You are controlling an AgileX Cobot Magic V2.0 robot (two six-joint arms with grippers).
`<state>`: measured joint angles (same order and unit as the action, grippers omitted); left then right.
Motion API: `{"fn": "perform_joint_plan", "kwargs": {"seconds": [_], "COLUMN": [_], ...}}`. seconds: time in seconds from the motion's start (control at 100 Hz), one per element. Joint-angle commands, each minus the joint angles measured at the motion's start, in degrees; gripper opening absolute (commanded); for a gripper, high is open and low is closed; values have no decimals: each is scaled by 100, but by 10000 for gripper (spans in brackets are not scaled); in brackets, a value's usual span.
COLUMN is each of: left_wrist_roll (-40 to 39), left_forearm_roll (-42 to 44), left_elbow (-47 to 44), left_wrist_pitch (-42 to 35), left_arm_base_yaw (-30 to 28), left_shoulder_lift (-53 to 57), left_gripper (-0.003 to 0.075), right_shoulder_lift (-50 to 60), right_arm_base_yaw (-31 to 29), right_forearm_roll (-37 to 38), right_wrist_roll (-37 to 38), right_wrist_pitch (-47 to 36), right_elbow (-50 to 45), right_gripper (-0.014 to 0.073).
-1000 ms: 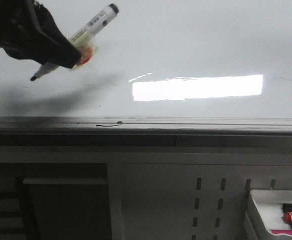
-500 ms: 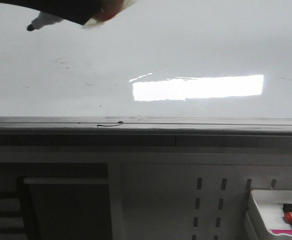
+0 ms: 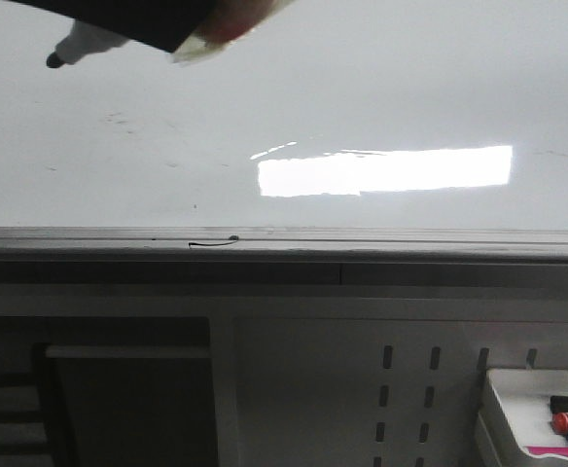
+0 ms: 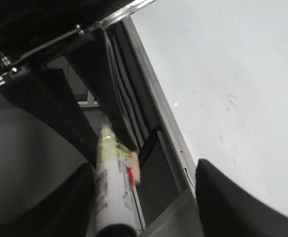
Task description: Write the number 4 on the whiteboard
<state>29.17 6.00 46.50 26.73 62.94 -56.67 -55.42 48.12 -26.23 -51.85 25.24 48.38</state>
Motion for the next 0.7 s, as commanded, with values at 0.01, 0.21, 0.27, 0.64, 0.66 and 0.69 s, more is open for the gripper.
{"fn": "perform_joint_plan", "kwargs": {"seconds": [0.01, 0.21, 0.27, 0.64, 0.66, 0.69], "left_wrist_roll": [-3, -3, 7, 11, 11, 11], "left_forearm_roll": [-89, -113, -176, -235, -221, -200], "left_elbow": [215, 215, 215, 215, 215, 215], "left_wrist_pitch": [-339, -339, -348, -360, -360, -360], "left_arm_base_yaw": [53, 53, 53, 228, 228, 228], "left_shoulder_lift": [109, 109, 109, 109, 109, 109], "left_gripper": [-20, -19, -20, -20, -20, -20], "right_shoulder_lift": [42, -25, -54, -189, -189, -189], "right_arm_base_yaw": [136, 344, 344, 344, 344, 344], "right_forearm_roll": [-102, 15, 24, 24, 24, 24], "right_wrist_roll": [-76, -87, -87, -87, -87, -87], "right_wrist_pitch": [-304, -303, -314, -325, -325, -325], "right_elbow": [194, 194, 194, 194, 194, 194], "right_gripper": [351, 306, 290, 171, 155, 125]}}
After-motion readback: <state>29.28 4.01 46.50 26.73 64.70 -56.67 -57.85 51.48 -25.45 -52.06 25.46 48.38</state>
